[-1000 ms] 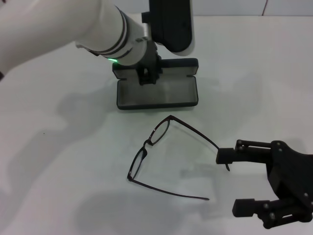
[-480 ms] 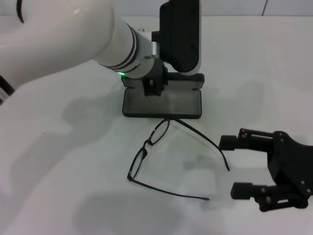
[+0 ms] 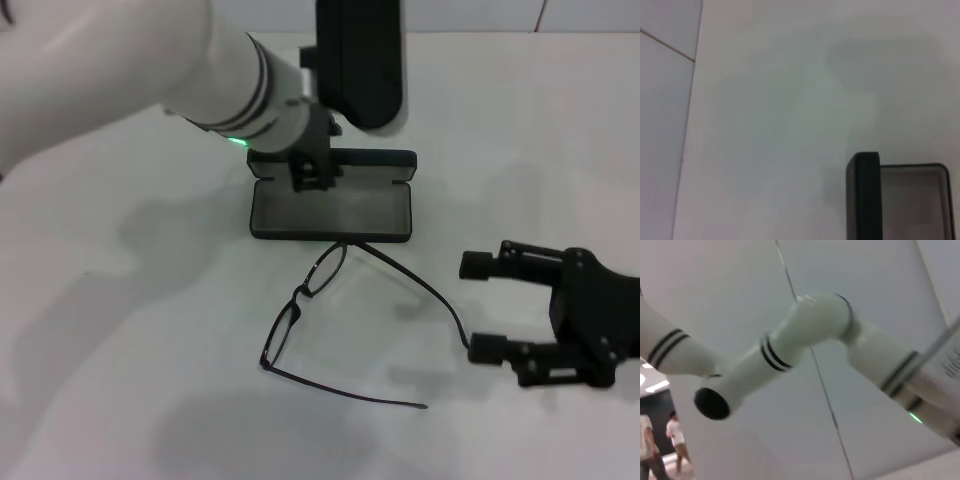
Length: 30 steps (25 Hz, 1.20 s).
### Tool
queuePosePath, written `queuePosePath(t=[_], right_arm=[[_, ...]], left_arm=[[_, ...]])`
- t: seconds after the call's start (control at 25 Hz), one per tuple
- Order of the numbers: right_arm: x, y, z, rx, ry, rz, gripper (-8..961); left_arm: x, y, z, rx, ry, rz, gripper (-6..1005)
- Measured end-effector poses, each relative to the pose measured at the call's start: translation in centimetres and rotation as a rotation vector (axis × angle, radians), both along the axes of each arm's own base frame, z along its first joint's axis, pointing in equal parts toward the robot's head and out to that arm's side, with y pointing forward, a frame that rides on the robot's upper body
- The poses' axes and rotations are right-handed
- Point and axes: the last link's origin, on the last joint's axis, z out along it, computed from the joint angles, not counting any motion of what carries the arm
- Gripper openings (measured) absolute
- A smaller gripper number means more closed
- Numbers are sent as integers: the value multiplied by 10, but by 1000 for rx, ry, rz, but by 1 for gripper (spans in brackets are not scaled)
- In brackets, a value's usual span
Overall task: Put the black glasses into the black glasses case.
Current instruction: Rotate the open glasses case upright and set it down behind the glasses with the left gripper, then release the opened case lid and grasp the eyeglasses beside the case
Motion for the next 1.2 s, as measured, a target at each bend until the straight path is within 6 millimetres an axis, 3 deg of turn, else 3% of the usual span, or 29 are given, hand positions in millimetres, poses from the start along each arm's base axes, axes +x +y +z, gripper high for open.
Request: queuePosePath(t=[0.08,0.24,0.4,0.52,0.68,0.84,1.0,1.12,1.2], right_arm=[[1,8,2,32,-48,6,820],[-4,37,12,137,-226,66,819],[-28,70,19,151,-400,152,819],[-59,94,19,112,-516,222,819],[-93,109,9,68,-659,326,812],[-131,115,-16,8,-827,466,785],[-161,115,-50,8,-999,618,779],[-171,111,-76,68,-1085,726,777],[-175,110,-83,109,-1105,771,774]], left_arm=[[5,-4,10,16,-23,2,411],[25,-18,43,111,-173,-23,403],[37,-30,86,226,-484,52,395],[28,-36,114,287,-775,195,390],[-4,-54,114,239,-1031,308,382],[-48,-75,125,252,-1173,304,374],[-87,-96,126,153,-1214,335,263],[-117,-114,119,71,-1240,367,178],[-133,-123,117,49,-1284,361,118]])
